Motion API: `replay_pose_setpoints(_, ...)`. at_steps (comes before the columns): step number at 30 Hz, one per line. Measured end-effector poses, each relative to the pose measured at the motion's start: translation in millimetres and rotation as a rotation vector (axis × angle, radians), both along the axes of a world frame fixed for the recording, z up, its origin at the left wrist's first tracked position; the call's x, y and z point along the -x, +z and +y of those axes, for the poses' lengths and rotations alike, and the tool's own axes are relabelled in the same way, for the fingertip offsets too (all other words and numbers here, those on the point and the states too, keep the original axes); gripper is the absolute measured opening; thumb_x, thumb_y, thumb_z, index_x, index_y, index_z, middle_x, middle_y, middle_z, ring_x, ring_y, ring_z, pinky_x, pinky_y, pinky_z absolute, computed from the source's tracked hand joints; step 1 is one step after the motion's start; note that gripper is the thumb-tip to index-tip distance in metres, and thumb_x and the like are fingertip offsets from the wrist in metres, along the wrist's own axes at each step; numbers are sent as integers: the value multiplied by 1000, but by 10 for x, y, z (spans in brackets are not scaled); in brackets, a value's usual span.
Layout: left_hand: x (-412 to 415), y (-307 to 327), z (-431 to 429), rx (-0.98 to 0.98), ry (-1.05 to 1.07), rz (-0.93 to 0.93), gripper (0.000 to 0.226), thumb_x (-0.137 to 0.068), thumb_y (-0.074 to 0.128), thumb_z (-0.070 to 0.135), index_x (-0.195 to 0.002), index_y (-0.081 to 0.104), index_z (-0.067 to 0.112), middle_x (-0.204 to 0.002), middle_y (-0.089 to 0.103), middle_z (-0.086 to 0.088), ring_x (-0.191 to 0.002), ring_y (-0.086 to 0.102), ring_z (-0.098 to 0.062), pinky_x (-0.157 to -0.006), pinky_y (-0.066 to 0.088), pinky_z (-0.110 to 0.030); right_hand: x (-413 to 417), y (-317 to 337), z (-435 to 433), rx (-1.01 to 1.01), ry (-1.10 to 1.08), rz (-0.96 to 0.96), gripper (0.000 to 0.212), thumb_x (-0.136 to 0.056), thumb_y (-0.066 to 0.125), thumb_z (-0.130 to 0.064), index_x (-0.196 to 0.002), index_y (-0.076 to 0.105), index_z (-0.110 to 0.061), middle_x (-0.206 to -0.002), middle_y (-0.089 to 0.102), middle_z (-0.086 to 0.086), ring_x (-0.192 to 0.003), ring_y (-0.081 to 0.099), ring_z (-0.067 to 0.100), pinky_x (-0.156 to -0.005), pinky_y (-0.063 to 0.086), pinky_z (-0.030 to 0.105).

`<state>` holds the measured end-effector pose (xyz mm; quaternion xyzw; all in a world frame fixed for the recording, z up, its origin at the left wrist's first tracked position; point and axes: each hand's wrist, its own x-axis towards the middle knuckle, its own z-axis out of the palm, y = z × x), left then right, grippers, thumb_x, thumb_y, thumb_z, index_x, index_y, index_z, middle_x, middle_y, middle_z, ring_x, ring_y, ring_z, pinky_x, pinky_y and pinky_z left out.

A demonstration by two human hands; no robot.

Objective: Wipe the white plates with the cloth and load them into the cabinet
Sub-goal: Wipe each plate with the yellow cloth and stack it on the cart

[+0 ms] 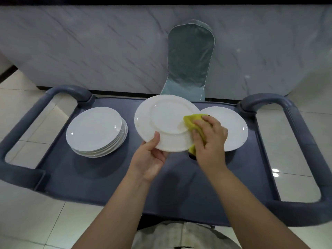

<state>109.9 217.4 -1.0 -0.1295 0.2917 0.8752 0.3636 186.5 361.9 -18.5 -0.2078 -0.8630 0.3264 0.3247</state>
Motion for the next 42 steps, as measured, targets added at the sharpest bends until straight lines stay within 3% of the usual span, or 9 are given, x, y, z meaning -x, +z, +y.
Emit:
replay_pose_setpoints(3, -24, 4, 18, 40, -16, -7, 54, -82, 58, 16, -135, 52, 3, -128, 63, -16, -107, 65, -24, -95, 50, -37, -103, -107, -424, -242, 154, 5, 30, -89, 55, -23, -116, 67, -26, -134, 52, 3, -105, 42, 30, -97, 33, 36)
replay_pose_setpoints(6, -59, -15, -8, 46, 12, -21, 57, -82, 58, 16, -138, 49, 4, -130, 62, -16, -110, 65, -24, -92, 52, -37, -110, -116, -284, -249, 205, 37, 25, -92, 56, -23, -113, 70, -24, -131, 54, 1, -102, 43, 29, -96, 35, 35)
replay_pose_setpoints(10, -94, -10, -41, 24, 18, -4, 59, -80, 60, 15, -138, 50, 10, -129, 64, -9, -113, 64, -21, -88, 54, -37, -55, -23, 87, -24, -86, 13, 26, -93, 52, -26, -113, 69, -21, -127, 52, -5, -107, 39, 25, -100, 34, 40)
replay_pose_setpoints(16, -77, 46, 28, 57, -57, 23, 60, -85, 57, 27, -141, 46, 8, -135, 58, -18, -123, 56, -34, -102, 46, -47, -261, -171, -426, -383, 277, 135, 26, -96, 49, -17, -113, 67, -27, -135, 50, -1, -103, 41, 29, -94, 38, 35)
replay_pose_setpoints(21, -2, 94, -102, 58, -133, 264, 46, -82, 61, 3, -127, 56, 9, -116, 70, -8, -103, 69, -22, -73, 60, -35, -298, -47, 286, -8, 156, 142, 29, -88, 56, -6, -109, 68, -23, -130, 53, 1, -116, 45, 26, -105, 35, 37)
replay_pose_setpoints(26, -12, 108, -232, 238, -330, 505, 67, -75, 66, -1, -136, 47, 17, -122, 67, -7, -108, 66, -26, -76, 59, -39, 191, 360, 783, 130, 173, 1, 23, -93, 59, -12, -113, 67, -21, -114, 58, -5, -112, 52, 16, -105, 37, 44)
replay_pose_setpoints(36, -79, 0, -143, 320, -215, 499, 62, -71, 76, -5, -123, 56, 21, -112, 70, -9, -99, 69, -26, -68, 58, -37, 472, 477, -3, -464, 708, -43, 29, -91, 54, -17, -112, 73, -24, -127, 61, 4, -93, 52, 33, -89, 43, 44)
replay_pose_setpoints(40, -147, -96, -117, 300, -252, 447, 64, -69, 71, 0, -125, 54, 24, -116, 70, -4, -103, 67, -22, -81, 57, -40, 697, 483, 523, -61, 355, -181, 28, -94, 57, -12, -118, 68, -21, -121, 59, 5, -110, 50, 35, -102, 35, 42)
replay_pose_setpoints(42, -161, -124, -93, 308, -247, 437, 66, -69, 75, -2, -126, 53, 23, -115, 70, -4, -103, 68, -22, -79, 60, -37, 718, 465, 503, -53, 268, -246, 27, -95, 57, -18, -120, 67, -24, -120, 58, 3, -110, 47, 33, -100, 36, 42)
